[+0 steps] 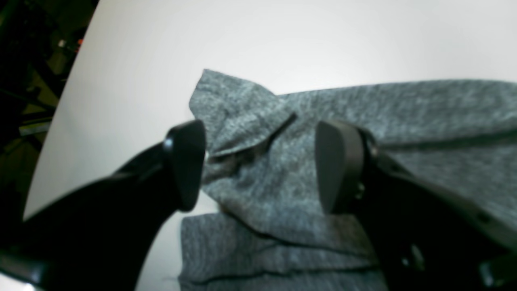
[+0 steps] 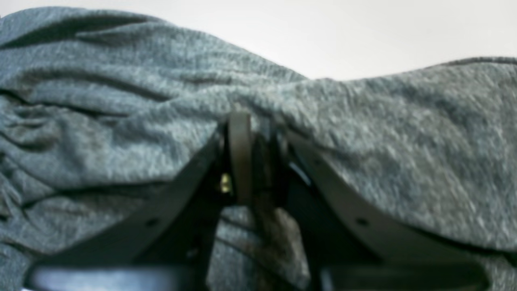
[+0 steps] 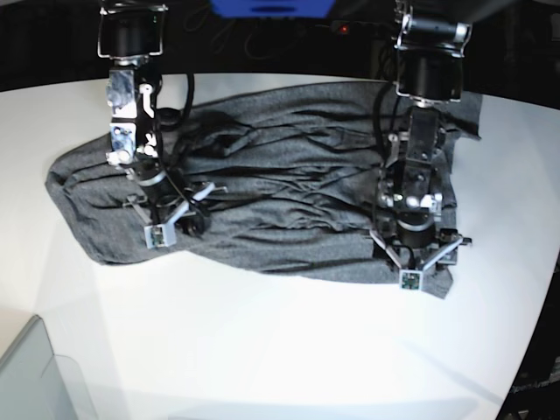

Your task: Layout the t-shirt on the table in an organized manner, then fold the t-shirt properly

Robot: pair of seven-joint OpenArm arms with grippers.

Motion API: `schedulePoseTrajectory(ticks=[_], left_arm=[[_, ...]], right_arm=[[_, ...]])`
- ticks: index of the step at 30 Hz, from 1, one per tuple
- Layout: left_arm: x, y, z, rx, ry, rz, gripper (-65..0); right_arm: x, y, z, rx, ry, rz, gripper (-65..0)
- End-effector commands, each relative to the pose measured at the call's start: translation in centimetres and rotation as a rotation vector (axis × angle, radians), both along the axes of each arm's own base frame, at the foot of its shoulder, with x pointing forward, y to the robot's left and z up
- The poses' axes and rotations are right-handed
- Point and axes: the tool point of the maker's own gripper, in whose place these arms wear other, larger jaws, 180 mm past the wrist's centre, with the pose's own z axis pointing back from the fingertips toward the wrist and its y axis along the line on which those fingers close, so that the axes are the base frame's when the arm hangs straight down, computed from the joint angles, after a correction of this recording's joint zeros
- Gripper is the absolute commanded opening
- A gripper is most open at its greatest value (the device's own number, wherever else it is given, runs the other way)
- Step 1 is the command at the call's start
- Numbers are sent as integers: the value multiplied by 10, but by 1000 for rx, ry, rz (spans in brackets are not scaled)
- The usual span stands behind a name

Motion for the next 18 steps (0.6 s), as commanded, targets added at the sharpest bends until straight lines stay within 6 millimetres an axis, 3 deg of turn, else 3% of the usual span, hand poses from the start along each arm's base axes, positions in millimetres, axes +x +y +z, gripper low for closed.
schedulePoseTrajectory(ticks=[1, 18], left_arm=[[14, 7, 15, 17, -45, 9, -232], [20, 55, -17, -22, 60, 151, -234]], right_arm=[[11, 0, 17, 10, -62, 3, -581], [11, -1, 17, 9, -60, 1, -581]])
